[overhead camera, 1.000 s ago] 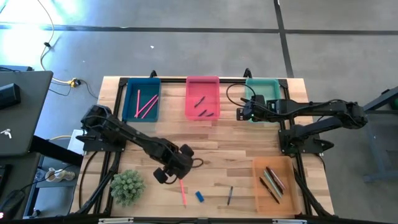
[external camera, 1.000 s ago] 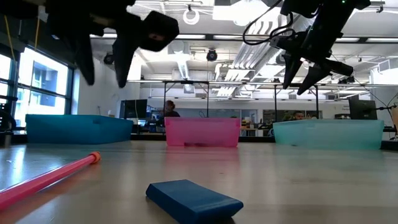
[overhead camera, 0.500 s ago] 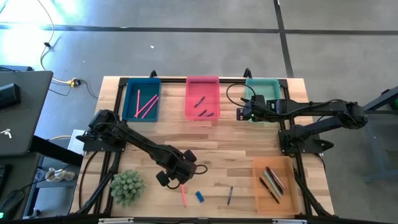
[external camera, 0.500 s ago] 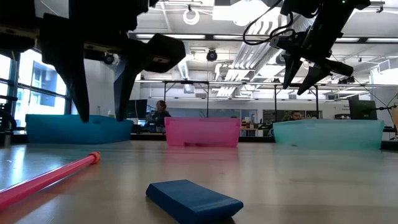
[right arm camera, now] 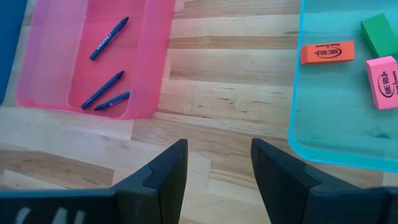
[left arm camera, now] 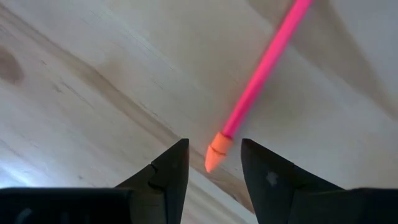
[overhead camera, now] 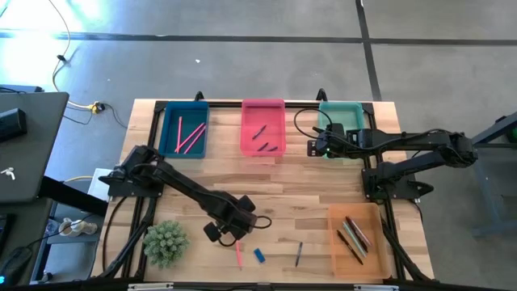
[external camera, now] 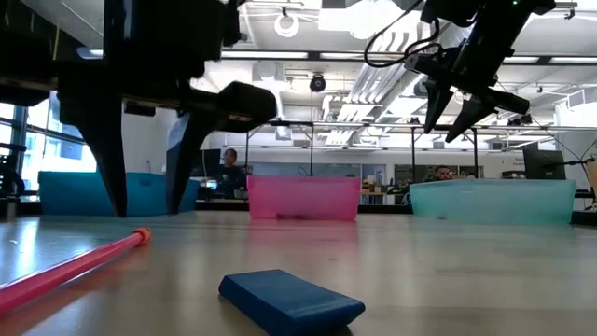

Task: Sort crayons/erasers/pens/pencils in bins
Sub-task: Put the pink pencil into the blue bin

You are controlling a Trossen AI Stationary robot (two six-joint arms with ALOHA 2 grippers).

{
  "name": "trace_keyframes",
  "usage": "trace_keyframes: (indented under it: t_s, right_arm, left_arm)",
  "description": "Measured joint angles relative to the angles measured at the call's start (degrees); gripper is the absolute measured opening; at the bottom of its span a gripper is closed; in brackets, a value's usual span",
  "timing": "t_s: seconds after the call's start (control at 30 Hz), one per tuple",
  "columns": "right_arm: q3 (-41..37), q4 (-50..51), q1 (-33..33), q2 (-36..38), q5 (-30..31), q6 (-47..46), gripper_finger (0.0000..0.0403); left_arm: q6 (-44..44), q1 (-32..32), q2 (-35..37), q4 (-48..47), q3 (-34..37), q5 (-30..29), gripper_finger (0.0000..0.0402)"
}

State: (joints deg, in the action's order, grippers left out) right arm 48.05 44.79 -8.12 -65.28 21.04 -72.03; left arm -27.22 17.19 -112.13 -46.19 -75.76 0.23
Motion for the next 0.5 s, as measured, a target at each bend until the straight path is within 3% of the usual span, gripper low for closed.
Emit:
trace_keyframes:
  t_s: [0.5]
  right_arm:
    - [0.0,-0.1,0.0,0.0,0.0,0.3,0.0170]
  left_arm:
    - [-0.4,0.0,-3.1,0.3,-0.1,-0.5,0.0133]
